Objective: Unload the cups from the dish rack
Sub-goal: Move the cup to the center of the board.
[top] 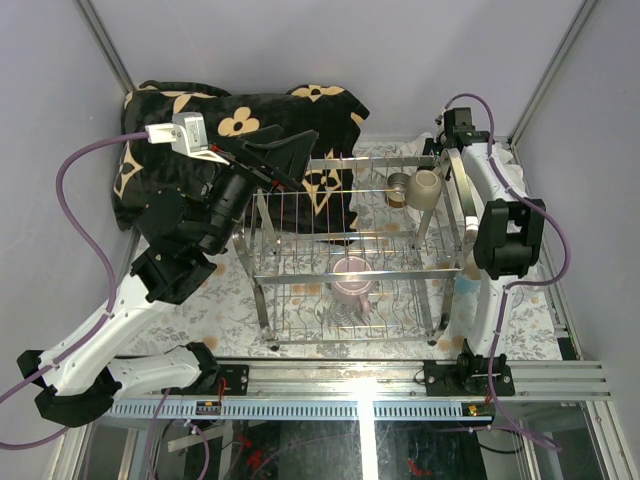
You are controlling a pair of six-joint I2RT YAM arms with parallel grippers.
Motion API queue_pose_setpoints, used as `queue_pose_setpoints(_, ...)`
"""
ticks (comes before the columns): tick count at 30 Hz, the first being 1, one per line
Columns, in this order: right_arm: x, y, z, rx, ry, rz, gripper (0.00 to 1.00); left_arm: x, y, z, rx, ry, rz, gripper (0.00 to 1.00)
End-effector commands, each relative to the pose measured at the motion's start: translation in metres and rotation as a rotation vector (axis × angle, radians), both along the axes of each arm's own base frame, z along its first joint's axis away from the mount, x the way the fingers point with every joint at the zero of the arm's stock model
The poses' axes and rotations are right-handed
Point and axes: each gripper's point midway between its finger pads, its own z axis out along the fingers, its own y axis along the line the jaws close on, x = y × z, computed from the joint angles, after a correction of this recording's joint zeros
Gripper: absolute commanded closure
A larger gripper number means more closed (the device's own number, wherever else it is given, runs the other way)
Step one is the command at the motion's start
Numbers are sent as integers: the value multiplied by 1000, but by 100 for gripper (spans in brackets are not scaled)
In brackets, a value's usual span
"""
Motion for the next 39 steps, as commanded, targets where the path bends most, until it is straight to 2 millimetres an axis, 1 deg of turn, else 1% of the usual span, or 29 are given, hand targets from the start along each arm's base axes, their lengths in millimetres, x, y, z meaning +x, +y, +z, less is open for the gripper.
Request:
queue_pose_setpoints(1,13,-2,1,-6,-6,-23,73,-2,4,10,-31,-23,-1,11)
queue_pose_setpoints(6,18,2,-8,17,17,-22,74,-2,5,11,-26,-24,2,11)
queue_pose_setpoints(8,20,4,-10,31,24,-22,77,-2,4,11,-24,-23,1,11)
queue_pose_setpoints(11,21,13,-14,77,31,-2,79,-2,5,13,-24,-23,3,11)
queue_pose_setpoints(18,24,43,-6,238,-2,97,80,-1,4,13,-24,-23,2,11)
queue_pose_setpoints(25,26,67,-6,370,2,178,81,-2,7,14,-23,-23,11,11)
queue_pose_setpoints(33,30,86,-16,403,28,222,80,-2,10,15,-21,-26,24,11)
queue_pose_setpoints(39,32,96,-16,446,27,238,78,-2,12,16,-21,-25,31,11)
